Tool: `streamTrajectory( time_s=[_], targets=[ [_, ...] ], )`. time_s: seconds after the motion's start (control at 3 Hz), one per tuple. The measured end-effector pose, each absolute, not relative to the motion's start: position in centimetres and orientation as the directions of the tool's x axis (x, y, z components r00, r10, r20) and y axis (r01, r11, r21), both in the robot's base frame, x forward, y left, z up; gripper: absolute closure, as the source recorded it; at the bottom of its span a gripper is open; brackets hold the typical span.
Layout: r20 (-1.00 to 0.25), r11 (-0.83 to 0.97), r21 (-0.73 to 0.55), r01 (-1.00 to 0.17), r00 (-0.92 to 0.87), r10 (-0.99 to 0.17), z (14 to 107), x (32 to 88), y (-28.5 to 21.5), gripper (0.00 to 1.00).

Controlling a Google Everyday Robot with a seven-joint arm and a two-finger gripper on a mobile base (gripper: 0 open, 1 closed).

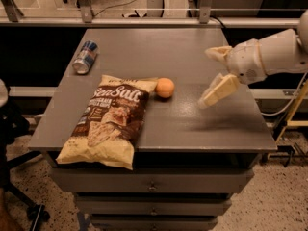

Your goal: Move orange near brown chip bag

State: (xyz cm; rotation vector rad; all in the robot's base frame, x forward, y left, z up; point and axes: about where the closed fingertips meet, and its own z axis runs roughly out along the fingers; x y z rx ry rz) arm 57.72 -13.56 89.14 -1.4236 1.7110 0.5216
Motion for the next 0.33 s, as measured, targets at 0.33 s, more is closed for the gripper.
streamTrajectory(
  time_s=[0.33],
  targets=[
    [-0.816, 0.389, -0.215, -0.896, -0.054, -0.575, 89.33, 56.15, -18.65, 0.00]
  ],
)
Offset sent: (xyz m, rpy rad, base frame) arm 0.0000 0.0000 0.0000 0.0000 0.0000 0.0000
